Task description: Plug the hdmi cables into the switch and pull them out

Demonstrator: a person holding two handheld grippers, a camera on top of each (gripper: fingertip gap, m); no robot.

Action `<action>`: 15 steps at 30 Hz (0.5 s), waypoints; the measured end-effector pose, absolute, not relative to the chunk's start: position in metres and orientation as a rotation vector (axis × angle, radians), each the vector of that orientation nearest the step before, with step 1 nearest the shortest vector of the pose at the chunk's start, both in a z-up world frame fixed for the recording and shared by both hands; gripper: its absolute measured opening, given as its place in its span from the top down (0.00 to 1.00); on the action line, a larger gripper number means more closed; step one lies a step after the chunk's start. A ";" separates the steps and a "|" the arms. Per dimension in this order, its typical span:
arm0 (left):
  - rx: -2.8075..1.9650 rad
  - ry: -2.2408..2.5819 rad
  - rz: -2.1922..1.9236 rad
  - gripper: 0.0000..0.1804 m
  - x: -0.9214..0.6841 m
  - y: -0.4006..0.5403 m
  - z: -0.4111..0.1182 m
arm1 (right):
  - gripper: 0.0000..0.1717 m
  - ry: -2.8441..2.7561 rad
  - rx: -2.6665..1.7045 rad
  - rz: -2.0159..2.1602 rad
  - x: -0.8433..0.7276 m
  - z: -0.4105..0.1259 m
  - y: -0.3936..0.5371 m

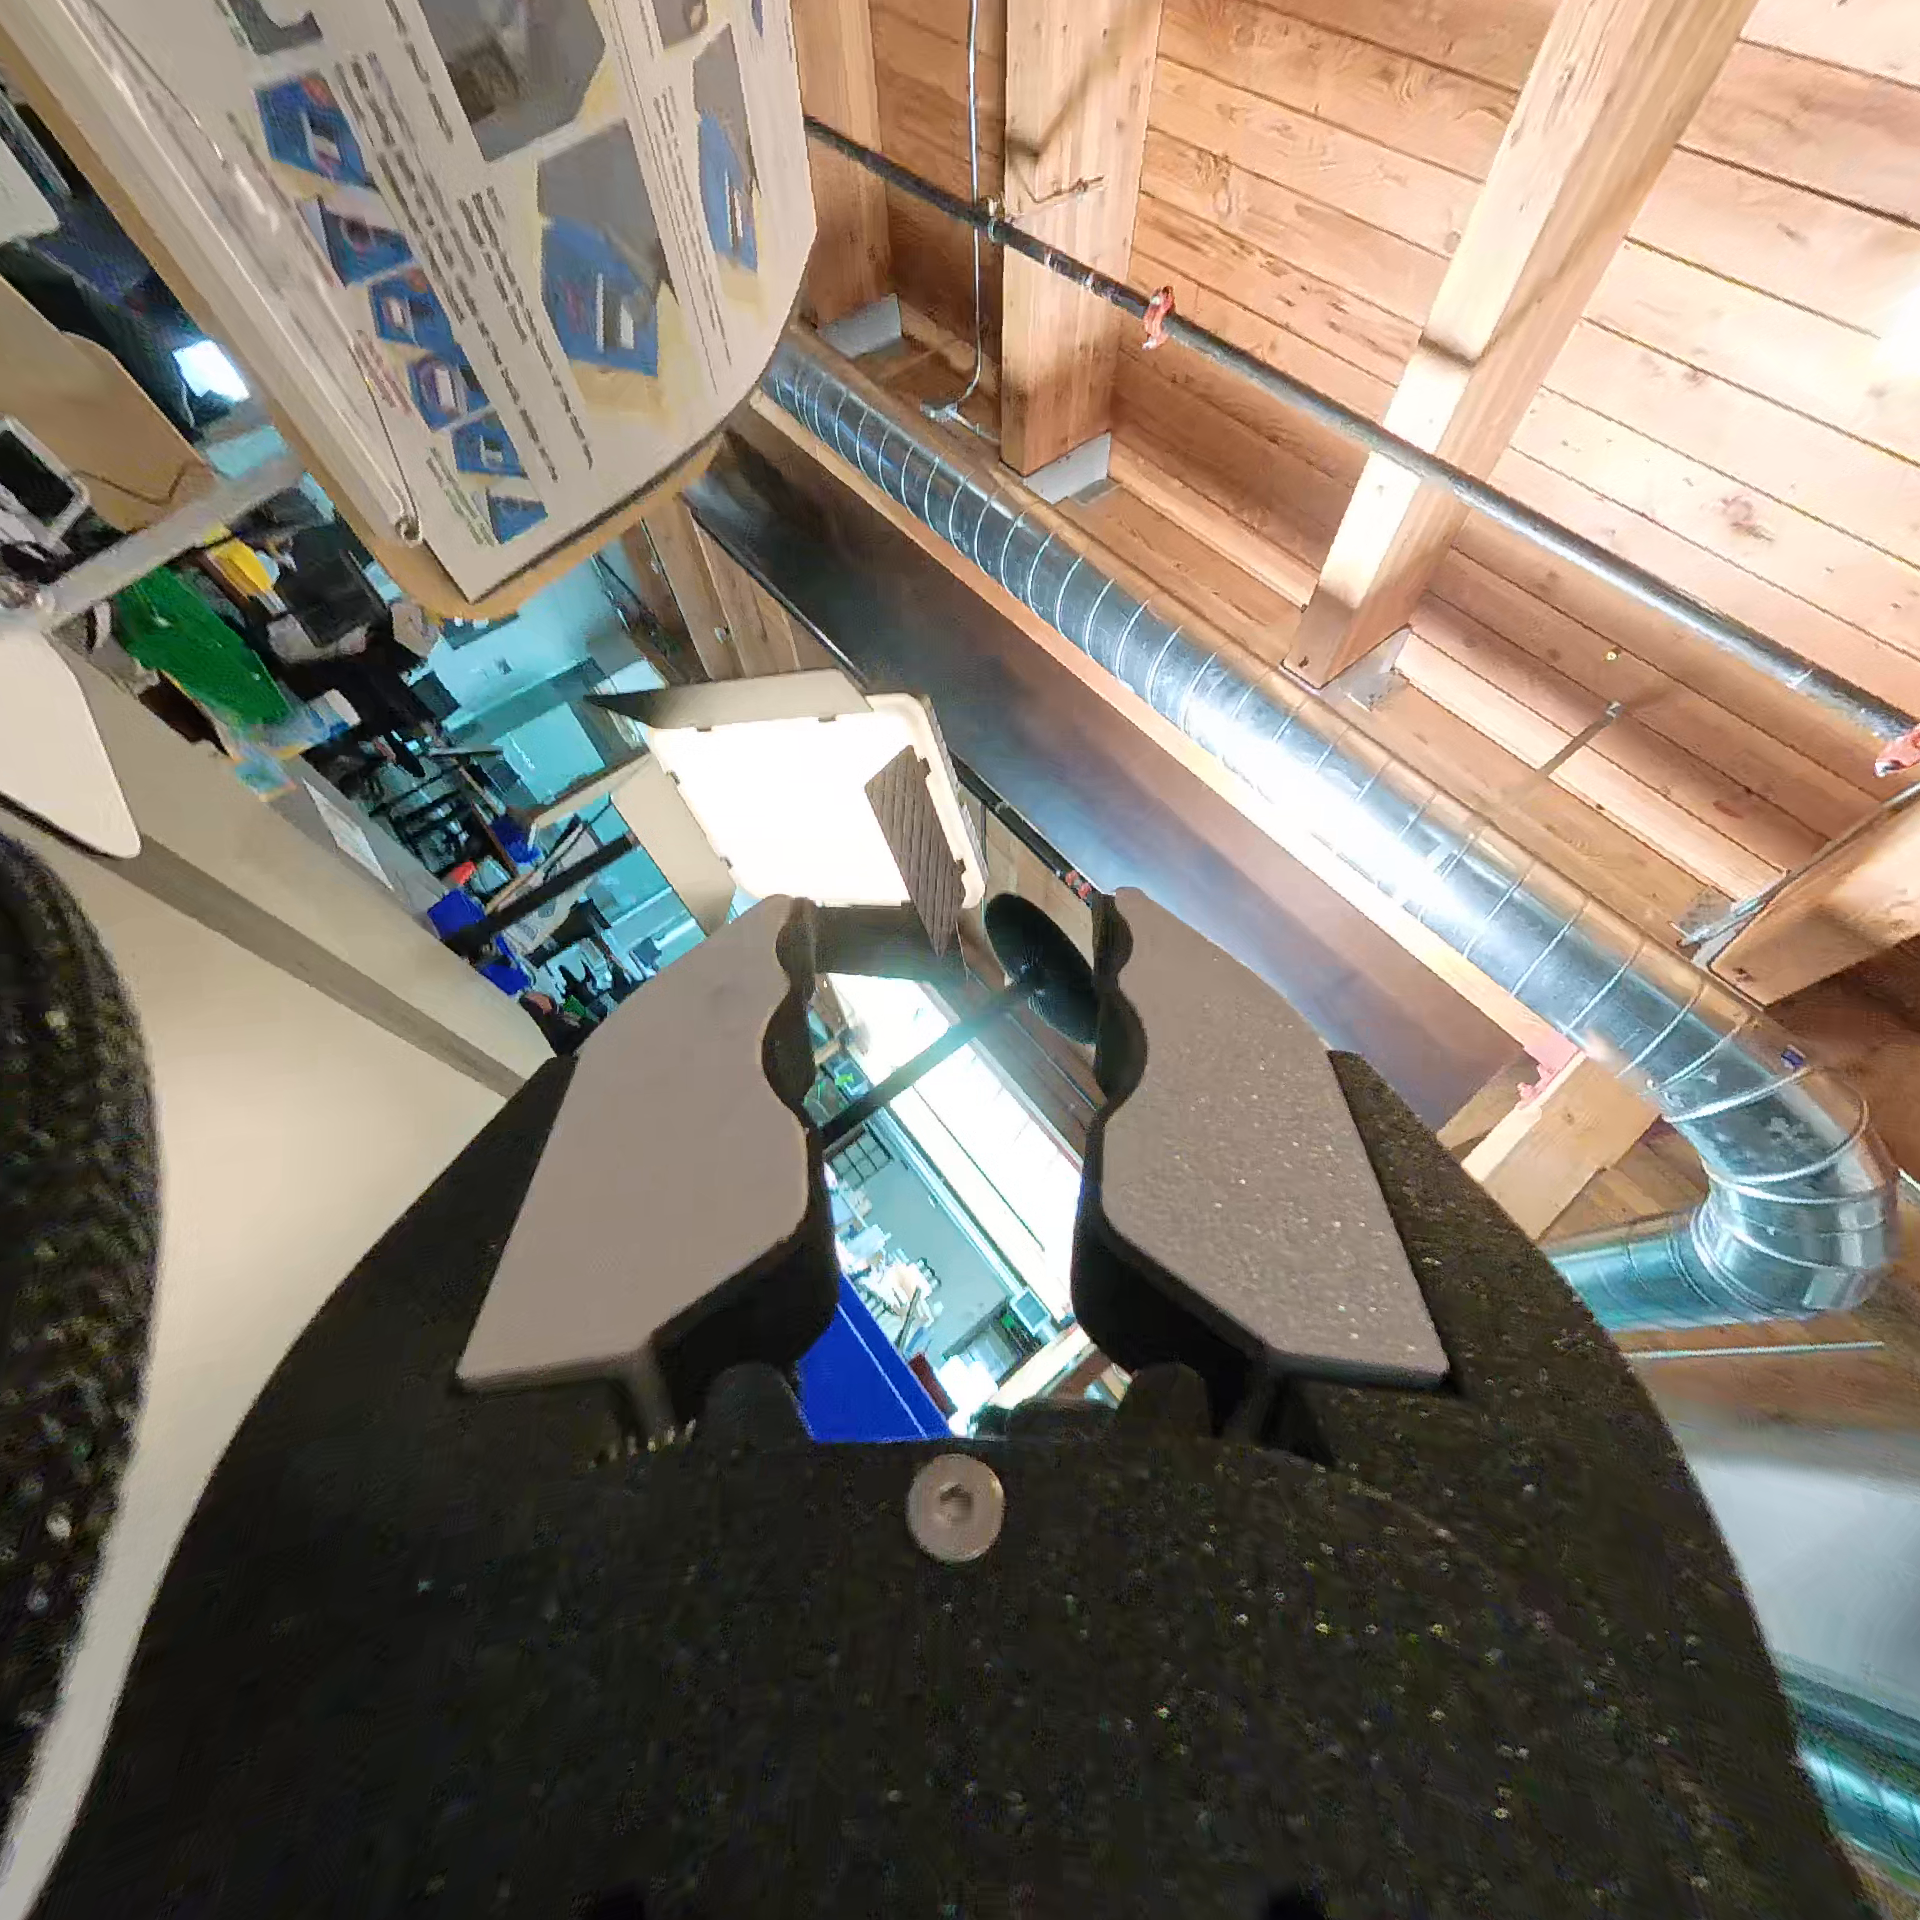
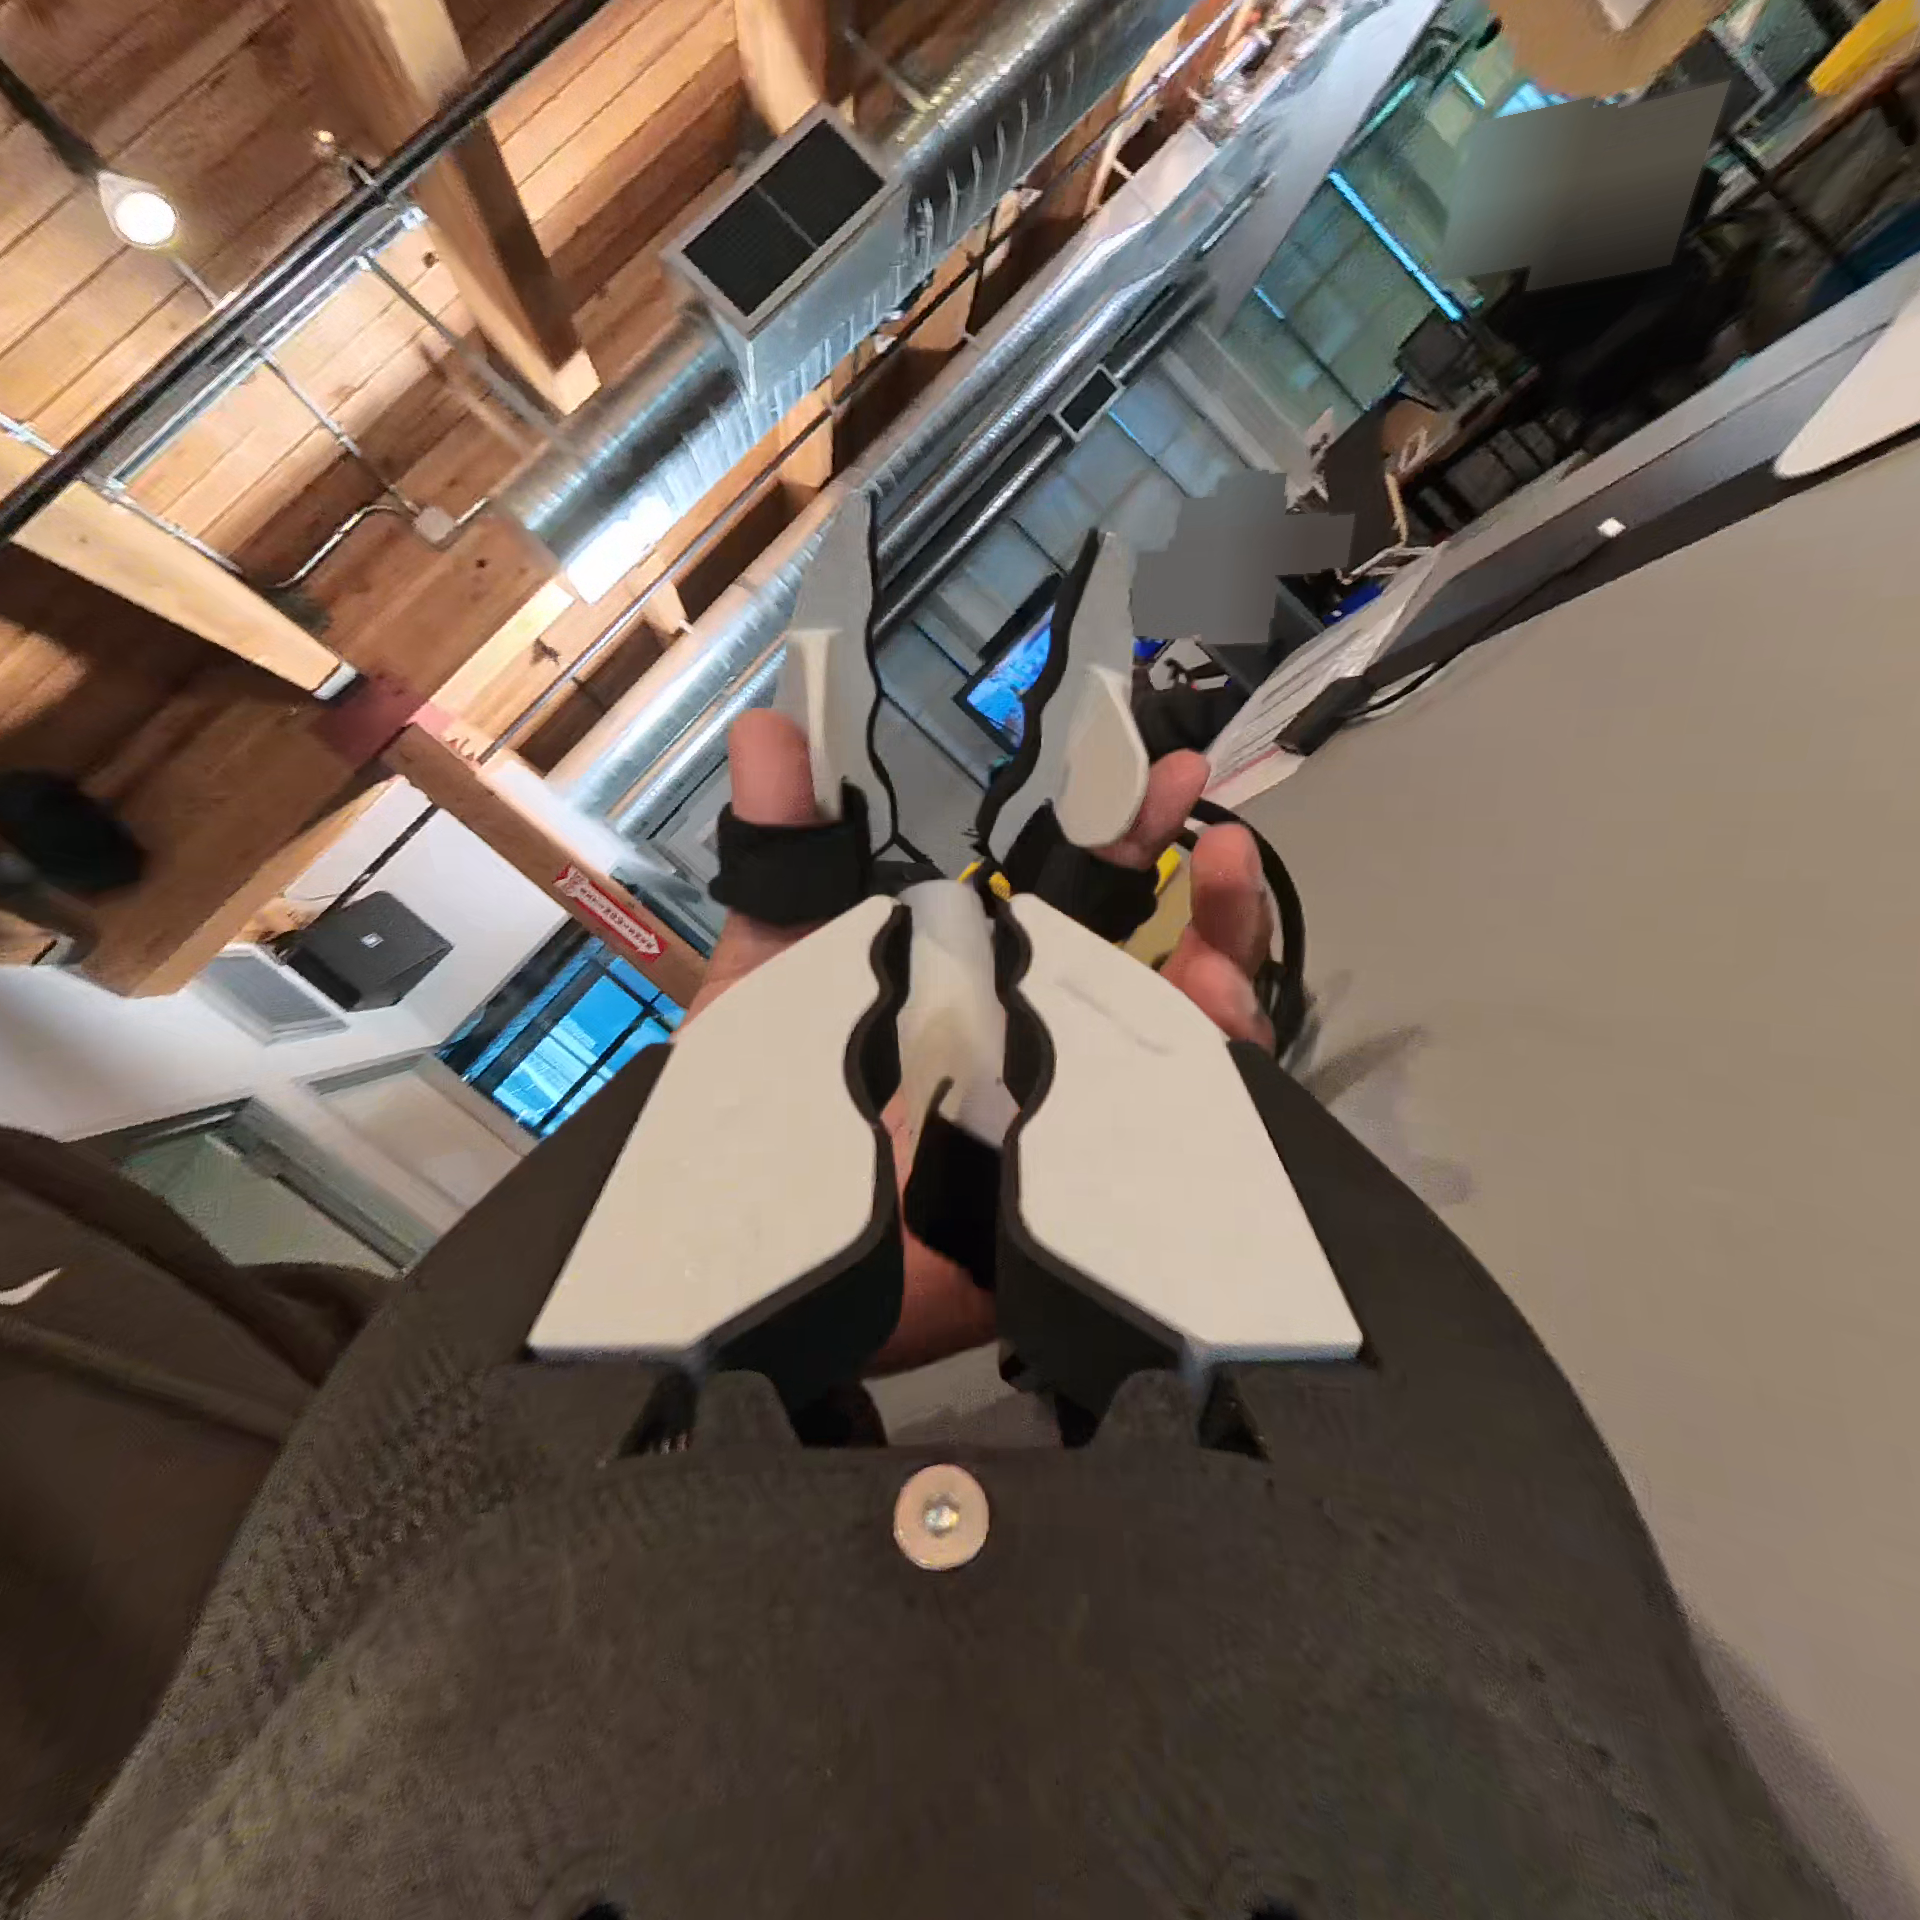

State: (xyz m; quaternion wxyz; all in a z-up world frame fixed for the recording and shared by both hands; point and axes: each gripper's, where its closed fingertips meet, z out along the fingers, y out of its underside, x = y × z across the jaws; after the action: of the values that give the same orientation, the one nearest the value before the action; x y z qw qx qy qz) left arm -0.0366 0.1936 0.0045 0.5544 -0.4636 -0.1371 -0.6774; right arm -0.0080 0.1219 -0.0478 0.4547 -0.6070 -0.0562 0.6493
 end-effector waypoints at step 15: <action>-0.749 -0.369 -1.949 0.69 -0.049 0.175 0.035 | 1.00 -0.352 -1.222 1.752 -0.006 -0.009 0.105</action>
State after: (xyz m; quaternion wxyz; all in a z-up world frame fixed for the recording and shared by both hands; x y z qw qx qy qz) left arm -0.0487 0.1745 0.0354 0.4889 -0.3081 -0.1518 -0.8019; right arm -0.0065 0.1053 -0.0092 0.4692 -0.4985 -0.1435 0.7147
